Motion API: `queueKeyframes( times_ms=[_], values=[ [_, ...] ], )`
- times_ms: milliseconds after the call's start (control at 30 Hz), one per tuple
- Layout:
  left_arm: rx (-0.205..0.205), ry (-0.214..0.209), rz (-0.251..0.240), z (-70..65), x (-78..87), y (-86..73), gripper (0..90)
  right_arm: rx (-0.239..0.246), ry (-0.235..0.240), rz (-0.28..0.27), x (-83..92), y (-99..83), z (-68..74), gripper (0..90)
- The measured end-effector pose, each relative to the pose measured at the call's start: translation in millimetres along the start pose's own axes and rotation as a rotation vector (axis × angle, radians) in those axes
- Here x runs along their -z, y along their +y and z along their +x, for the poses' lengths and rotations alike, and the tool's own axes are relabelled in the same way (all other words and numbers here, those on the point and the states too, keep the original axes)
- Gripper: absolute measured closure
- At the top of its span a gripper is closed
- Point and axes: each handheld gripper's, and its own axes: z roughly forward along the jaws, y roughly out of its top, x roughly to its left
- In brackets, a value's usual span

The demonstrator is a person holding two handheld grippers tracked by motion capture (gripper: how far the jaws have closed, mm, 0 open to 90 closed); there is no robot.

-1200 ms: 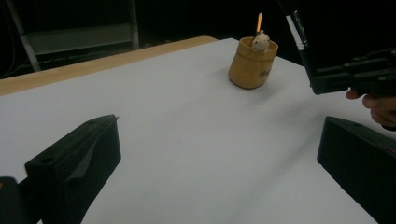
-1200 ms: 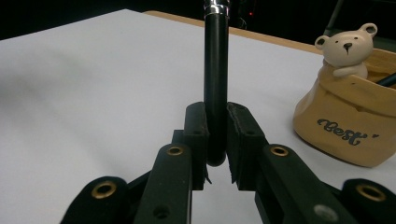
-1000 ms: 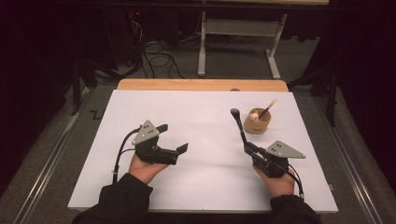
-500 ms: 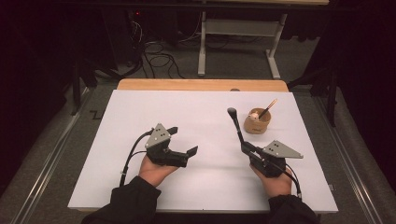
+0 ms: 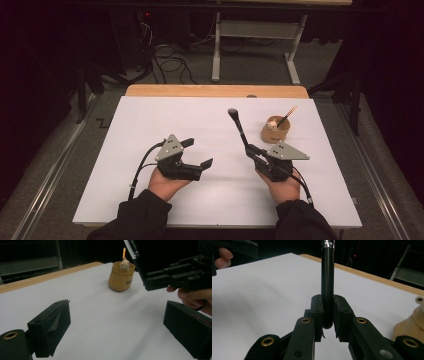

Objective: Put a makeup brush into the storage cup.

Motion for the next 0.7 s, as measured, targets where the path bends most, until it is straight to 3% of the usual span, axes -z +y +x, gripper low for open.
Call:
queueKeyframes(
  times_ms=[400, 700],
  values=[
    [0.054, -0.016, -0.012, 3.9, 4.5, 0.8, 7.0, 0.021, 0.041, -0.048, -22.7, 19.3, 21.4, 80.8],
    [0.079, -0.012, -0.022, 6.4, 7.3, 0.0, 6.2, 0.041, 0.067, -0.058, -29.6, 14.4, 34.5, 80.8]
  ],
)
